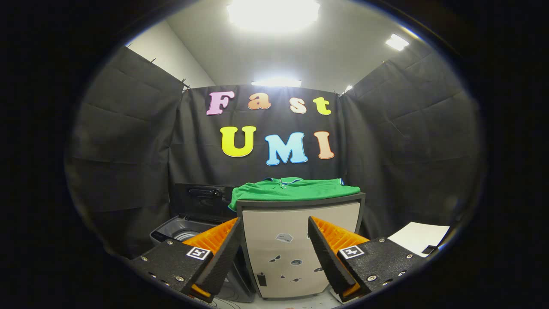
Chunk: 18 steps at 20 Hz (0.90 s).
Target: Put the clothes into the washing machine and then close the washing machine lid.
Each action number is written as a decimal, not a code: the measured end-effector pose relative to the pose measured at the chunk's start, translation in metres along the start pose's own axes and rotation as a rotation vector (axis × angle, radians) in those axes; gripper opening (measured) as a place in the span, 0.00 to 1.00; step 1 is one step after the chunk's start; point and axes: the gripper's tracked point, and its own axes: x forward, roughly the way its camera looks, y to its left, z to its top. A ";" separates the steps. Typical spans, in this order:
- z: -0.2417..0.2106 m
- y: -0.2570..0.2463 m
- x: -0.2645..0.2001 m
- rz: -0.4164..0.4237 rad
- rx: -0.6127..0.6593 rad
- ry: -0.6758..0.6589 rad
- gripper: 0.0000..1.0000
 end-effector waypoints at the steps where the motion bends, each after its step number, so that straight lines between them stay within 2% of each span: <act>1: 0.001 0.000 0.001 0.001 -0.001 0.000 0.93; 10: 0.026 0.001 0.018 0.020 0.004 0.002 0.93; 18: 0.057 -0.010 0.081 0.021 0.022 -0.009 0.93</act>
